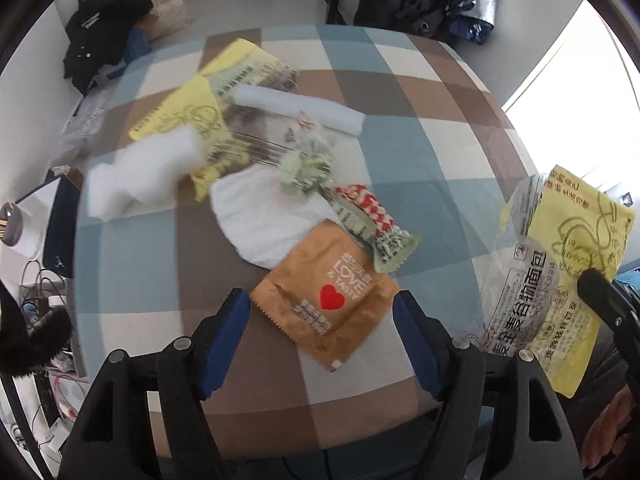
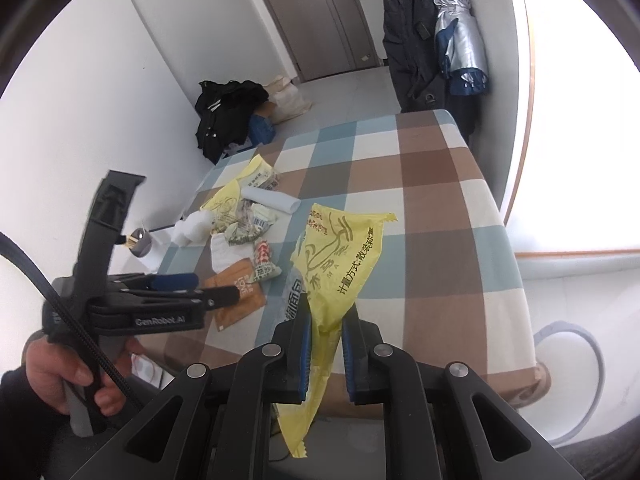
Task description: Collect trash
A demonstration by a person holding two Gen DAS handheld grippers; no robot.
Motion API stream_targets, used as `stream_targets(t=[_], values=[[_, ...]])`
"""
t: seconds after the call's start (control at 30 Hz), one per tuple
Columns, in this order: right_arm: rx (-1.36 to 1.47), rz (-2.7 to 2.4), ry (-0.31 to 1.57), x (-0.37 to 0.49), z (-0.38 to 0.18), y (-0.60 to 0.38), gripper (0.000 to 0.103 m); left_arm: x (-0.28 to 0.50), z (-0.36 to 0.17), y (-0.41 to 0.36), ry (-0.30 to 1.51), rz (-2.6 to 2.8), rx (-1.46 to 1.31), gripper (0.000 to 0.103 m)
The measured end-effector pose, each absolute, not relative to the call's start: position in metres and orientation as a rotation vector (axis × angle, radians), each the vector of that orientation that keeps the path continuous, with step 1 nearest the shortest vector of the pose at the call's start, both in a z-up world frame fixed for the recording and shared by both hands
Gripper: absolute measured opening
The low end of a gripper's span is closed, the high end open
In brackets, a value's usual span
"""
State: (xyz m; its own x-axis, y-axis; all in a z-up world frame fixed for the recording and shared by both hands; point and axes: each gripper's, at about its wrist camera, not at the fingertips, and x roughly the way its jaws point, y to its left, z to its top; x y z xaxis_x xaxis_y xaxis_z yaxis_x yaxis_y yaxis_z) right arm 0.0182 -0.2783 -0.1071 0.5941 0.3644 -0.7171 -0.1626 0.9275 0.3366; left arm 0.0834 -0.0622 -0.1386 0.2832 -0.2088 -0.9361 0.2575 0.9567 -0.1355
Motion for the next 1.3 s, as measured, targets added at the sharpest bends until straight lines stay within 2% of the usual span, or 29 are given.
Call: stream_targets(t=[0.07,0.13,0.23,0.4,0.53,0.7,0.83,0.9,0.97,1.2,1.23,1.3], values=[[0.253,0.304,0.886,0.019,-0.107,-0.283,0.014,0.083,-0.142,-0.069,1.258,-0.316,0.09,0.072],[0.266,0.297,0.888,0.02,-0.108,-0.288,0.014,0.082,-0.145,-0.075,1.255,-0.312,0.142,0.079],[0.288,0.291,0.891,0.019,-0.108,-0.295,0.014,0.082,-0.149,-0.083,1.251,-0.288,0.208,0.083],[0.31,0.296,0.884,0.019,-0.105,-0.299,0.014,0.084,-0.15,-0.083,1.232,-0.292,0.196,0.08],[0.315,0.302,0.875,0.018,-0.103,-0.299,0.014,0.079,-0.145,-0.085,1.216,-0.327,0.223,0.057],[0.336,0.296,0.87,0.016,-0.102,-0.304,0.014,0.078,-0.141,-0.078,1.203,-0.308,0.212,0.04],[0.337,0.289,0.866,0.014,-0.101,-0.305,0.014,0.075,-0.136,-0.071,1.193,-0.288,0.212,0.016],[0.334,0.285,0.865,0.014,-0.101,-0.305,0.014,0.074,-0.136,-0.067,1.2,-0.293,0.19,0.013],[0.338,0.282,0.866,0.013,-0.101,-0.305,0.014,0.073,-0.136,-0.064,1.21,-0.3,0.165,0.007],[0.346,0.277,0.858,0.012,-0.1,-0.307,0.014,0.071,-0.133,-0.068,1.235,-0.37,0.082,0.007],[0.347,0.274,0.854,0.011,-0.099,-0.308,0.014,0.071,-0.134,-0.068,1.244,-0.367,0.079,0.01],[0.35,0.269,0.849,0.01,-0.099,-0.311,0.014,0.073,-0.139,-0.069,1.268,-0.353,0.084,0.024]])
